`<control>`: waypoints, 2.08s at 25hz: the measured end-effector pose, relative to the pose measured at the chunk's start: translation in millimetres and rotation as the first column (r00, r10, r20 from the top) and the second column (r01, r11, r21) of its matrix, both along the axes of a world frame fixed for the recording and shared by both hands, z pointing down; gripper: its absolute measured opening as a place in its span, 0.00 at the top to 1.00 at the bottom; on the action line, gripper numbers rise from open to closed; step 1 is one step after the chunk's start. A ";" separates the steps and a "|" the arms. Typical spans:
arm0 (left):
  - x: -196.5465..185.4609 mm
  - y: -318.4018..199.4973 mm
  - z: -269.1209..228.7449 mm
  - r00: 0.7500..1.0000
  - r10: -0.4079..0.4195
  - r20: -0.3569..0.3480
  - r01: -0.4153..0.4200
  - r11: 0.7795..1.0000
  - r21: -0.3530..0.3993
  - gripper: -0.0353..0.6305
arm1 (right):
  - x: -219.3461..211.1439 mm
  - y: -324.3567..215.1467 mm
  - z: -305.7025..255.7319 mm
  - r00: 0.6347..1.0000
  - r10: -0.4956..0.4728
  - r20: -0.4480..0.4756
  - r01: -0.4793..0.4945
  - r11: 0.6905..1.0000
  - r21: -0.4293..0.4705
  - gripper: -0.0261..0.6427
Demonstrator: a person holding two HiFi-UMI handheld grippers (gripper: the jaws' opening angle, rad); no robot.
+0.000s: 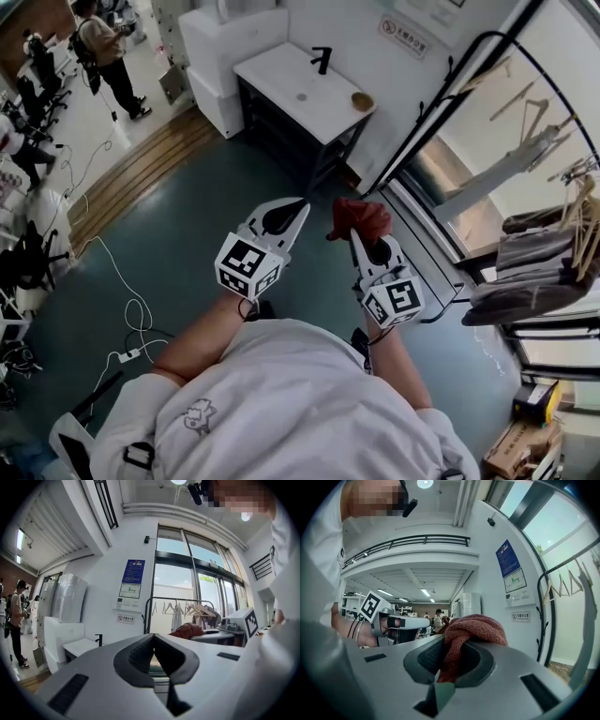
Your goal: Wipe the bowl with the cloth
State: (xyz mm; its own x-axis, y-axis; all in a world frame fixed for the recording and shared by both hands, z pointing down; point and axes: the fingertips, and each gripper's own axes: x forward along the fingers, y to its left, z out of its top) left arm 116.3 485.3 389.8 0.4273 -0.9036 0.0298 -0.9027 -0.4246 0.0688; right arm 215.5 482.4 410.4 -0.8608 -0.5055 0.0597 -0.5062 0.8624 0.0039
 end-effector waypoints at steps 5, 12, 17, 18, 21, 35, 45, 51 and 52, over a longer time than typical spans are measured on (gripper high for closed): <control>-37.6 -26.5 -0.6 0.999 0.051 0.019 -0.051 0.999 -0.019 0.93 | -45.3 -23.9 -0.4 1.000 0.015 -0.011 -0.015 1.000 -0.008 0.89; -59.2 -73.5 13.6 0.998 0.054 0.028 -0.053 0.997 -0.050 0.93 | -58.7 -79.8 17.9 0.999 0.032 -0.011 -0.032 0.998 -0.046 0.89; -81.4 -127.7 28.0 0.999 0.010 0.038 -0.007 0.997 -0.079 0.93 | -70.5 -144.0 28.2 0.999 0.027 0.026 -0.025 0.998 -0.062 0.89; -83.5 -141.4 29.7 0.999 0.003 0.040 0.000 0.997 -0.081 0.93 | -72.2 -159.8 29.3 0.999 0.024 0.034 -0.022 0.998 -0.065 0.89; -84.9 -190.5 31.3 0.999 -0.011 0.049 0.015 0.996 -0.087 0.93 | -74.0 -212.1 29.4 0.999 0.015 0.047 -0.012 0.998 -0.066 0.89; -57.1 -388.3 34.7 0.999 0.029 0.045 -0.023 0.992 -0.125 0.93 | -59.9 -383.6 16.1 0.997 -0.057 0.055 0.060 0.997 -0.054 0.89; -70.7 -507.7 36.7 0.990 0.138 0.010 -0.136 0.983 -0.120 0.93 | -67.9 -480.5 22.0 0.997 0.072 0.022 -0.070 0.994 -0.082 0.89; -98.1 -584.0 28.6 0.966 0.258 -0.023 -0.259 0.959 -0.116 0.93 | -91.5 -542.0 15.8 0.981 0.193 -0.003 -0.193 0.979 -0.073 0.89; -107.6 -596.8 24.7 0.962 0.273 -0.023 -0.274 0.955 -0.111 0.93 | -96.6 -552.6 16.1 0.976 0.216 -0.002 -0.216 0.973 -0.076 0.89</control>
State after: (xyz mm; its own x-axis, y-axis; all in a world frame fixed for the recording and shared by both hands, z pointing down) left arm 8.7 -111.5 414.4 0.6585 -0.7428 0.1204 -0.7522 -0.6447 0.1365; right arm 119.0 -70.2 426.5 -0.7321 -0.6739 0.0994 -0.6805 0.7302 -0.0611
